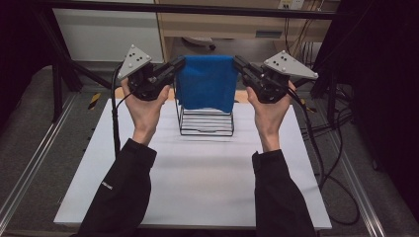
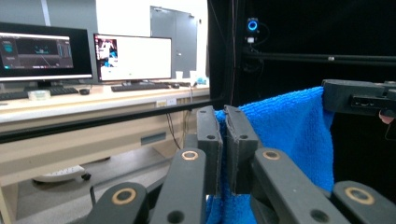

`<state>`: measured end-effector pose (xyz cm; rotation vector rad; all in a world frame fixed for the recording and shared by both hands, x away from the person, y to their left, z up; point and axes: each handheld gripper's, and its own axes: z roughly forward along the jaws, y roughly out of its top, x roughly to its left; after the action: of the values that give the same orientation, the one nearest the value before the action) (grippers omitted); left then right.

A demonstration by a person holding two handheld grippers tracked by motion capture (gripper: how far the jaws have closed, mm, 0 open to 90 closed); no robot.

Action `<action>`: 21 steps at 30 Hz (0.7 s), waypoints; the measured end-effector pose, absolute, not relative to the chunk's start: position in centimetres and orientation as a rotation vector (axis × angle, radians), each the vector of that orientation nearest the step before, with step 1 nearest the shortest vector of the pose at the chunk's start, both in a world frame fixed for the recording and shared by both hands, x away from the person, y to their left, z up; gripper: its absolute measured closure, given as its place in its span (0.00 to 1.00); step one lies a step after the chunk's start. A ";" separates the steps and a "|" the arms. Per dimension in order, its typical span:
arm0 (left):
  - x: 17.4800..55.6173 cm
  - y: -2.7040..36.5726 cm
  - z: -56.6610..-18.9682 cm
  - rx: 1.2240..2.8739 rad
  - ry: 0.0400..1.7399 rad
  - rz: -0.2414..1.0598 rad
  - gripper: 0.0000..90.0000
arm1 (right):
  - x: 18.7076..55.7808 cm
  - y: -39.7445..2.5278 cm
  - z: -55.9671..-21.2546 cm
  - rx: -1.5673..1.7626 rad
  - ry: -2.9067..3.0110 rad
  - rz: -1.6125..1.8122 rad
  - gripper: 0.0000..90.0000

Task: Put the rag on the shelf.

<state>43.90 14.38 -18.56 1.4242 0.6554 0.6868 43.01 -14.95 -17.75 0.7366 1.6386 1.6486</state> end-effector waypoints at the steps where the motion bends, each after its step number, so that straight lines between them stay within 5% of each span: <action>1: 44.0 14.4 -18.3 1.420 0.654 0.688 0.95 | 43.0 -14.9 -17.8 0.737 1.639 1.649 0.97; 21: 46.7 13.9 -14.4 1.397 0.659 0.742 0.95 | 46.0 -14.9 -14.2 0.716 1.591 1.662 0.97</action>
<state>46.69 13.89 -14.41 1.3969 0.6590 0.7415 45.97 -14.90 -14.23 0.7164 1.5909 1.6617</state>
